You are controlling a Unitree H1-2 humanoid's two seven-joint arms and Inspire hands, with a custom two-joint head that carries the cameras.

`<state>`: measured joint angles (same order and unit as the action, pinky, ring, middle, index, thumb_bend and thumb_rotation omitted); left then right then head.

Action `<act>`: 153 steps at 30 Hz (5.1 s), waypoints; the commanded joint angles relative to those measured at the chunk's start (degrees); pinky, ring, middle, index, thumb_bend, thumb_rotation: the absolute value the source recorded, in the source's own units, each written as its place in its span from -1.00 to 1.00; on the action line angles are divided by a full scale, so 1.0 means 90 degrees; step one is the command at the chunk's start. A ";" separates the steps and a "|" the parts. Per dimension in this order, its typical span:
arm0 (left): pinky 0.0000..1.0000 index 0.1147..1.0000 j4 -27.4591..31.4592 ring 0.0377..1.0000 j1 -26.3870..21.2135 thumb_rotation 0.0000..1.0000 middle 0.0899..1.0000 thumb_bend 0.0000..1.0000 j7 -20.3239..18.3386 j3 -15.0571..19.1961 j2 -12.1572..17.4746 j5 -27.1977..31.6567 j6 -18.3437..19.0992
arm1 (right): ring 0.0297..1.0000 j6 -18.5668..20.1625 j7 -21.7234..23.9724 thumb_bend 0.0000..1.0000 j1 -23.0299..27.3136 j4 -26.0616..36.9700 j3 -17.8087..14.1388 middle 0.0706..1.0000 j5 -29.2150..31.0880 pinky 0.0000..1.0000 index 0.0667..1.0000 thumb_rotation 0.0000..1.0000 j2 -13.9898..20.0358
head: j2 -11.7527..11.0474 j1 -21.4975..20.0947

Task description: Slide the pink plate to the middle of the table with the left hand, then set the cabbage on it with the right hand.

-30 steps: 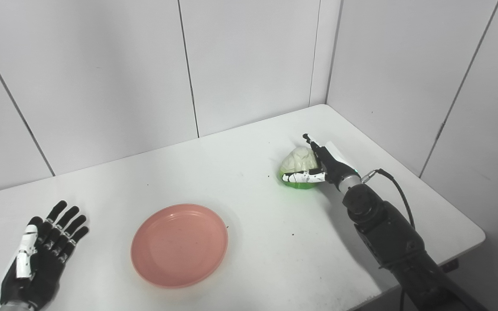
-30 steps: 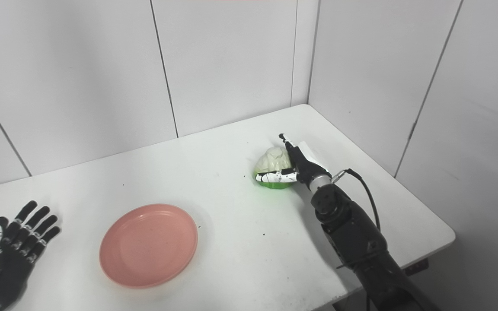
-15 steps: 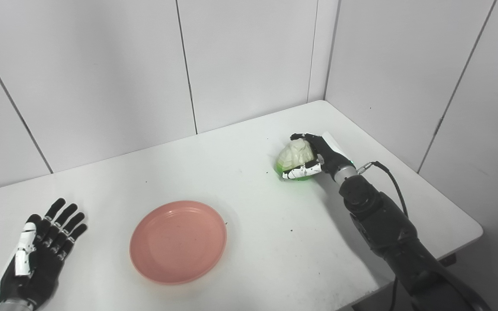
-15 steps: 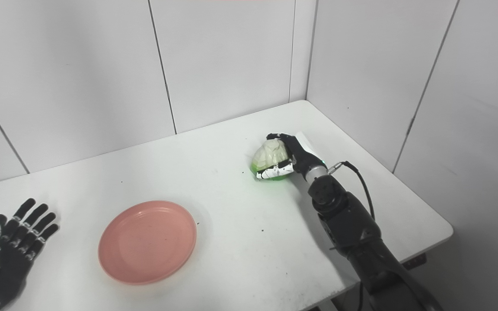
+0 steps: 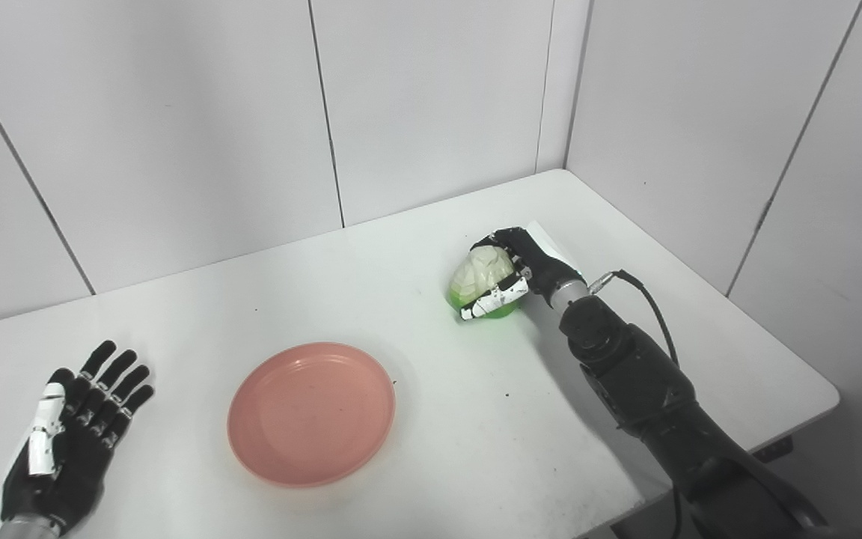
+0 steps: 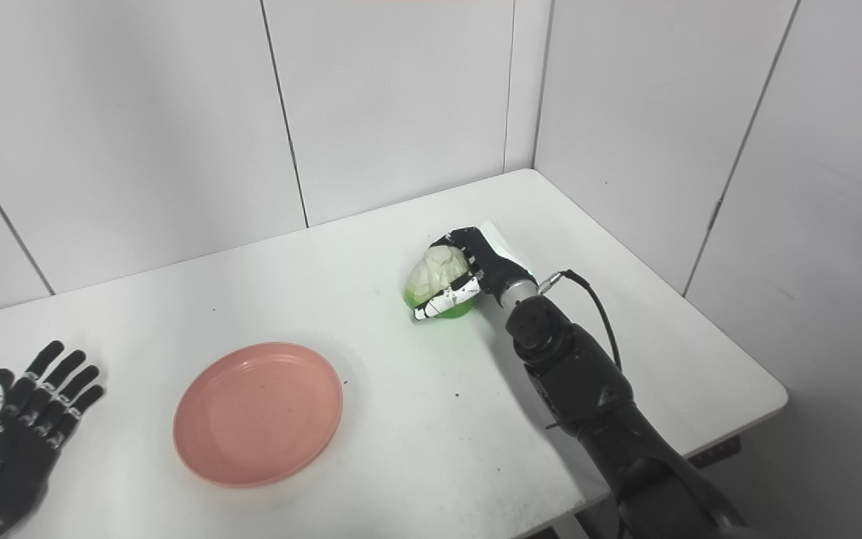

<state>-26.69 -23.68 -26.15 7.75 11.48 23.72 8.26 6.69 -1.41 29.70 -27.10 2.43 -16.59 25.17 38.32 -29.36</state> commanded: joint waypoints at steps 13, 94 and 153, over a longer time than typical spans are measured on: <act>0.84 0.80 -0.0146 0.81 0.0301 1.00 0.83 -0.19 0.0145 -0.0151 -0.0064 -0.0131 0.0374 | -0.15 0.0208 -0.0067 0.06 0.0062 0.0587 -0.0099 -0.15 -0.0090 -0.23 -0.06 -1.00 0.0029 | 0.0007 0.0160; 0.83 0.81 0.1749 0.81 0.0632 1.00 0.83 -0.19 0.1651 -0.0913 -0.1208 -0.0786 0.1559 | -0.25 -0.0113 0.1237 0.04 -0.0316 0.2879 0.1521 -0.14 -0.0579 -0.24 -0.03 -1.00 -0.1619 | 0.0740 0.2829; 0.82 0.81 0.1868 0.83 0.0644 1.00 0.84 -0.18 0.1679 -0.0841 -0.1211 -0.0685 0.1724 | 1.00 -0.0269 0.1827 1.00 -0.0463 0.3407 0.1502 1.00 -0.0836 0.73 1.00 -0.07 -0.1479 | 0.0775 0.2731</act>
<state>-9.10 -18.96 -11.44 0.02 0.51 17.43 20.93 6.39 17.06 23.94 0.50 17.36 -24.83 12.14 45.26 -4.83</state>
